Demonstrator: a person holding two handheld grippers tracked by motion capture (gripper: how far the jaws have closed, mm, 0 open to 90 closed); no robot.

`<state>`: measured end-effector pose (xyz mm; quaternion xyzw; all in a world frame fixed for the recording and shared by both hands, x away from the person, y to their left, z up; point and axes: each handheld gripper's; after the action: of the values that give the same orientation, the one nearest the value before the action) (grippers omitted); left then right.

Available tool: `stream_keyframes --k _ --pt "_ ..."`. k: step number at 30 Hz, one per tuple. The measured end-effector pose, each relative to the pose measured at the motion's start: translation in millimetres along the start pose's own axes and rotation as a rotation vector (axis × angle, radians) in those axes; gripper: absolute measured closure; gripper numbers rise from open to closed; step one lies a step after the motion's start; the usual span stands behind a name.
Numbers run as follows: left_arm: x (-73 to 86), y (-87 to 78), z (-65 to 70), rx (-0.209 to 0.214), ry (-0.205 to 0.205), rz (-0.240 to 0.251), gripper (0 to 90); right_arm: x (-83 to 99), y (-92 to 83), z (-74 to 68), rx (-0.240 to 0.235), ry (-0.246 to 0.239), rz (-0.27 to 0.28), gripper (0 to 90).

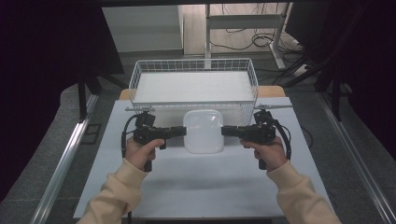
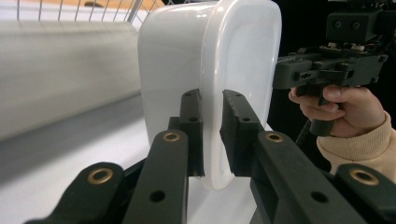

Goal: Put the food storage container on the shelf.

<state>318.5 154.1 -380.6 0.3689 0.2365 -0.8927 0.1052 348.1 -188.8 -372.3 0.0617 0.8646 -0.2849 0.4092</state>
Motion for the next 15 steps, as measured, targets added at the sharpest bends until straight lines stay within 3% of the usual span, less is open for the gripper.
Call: stream_keyframes --k 5,15 --pt "-19.8 -5.3 6.6 0.0 0.03 0.002 79.8 -16.9 -5.0 -5.4 0.0 -0.017 0.02 80.0" --pt "-60.5 -10.9 9.8 0.021 0.053 0.012 79.8 -54.9 -11.9 -11.5 0.01 -0.033 0.049 79.9"
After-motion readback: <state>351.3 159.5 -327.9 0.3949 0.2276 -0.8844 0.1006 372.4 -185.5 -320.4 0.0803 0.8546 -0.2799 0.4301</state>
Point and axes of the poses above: each handheld gripper's, and its own axes: y roughly forward along the jaws, x roughly out of its underside, z roughly to its right, and after that the axes turned 4 degrees about x, right-handed
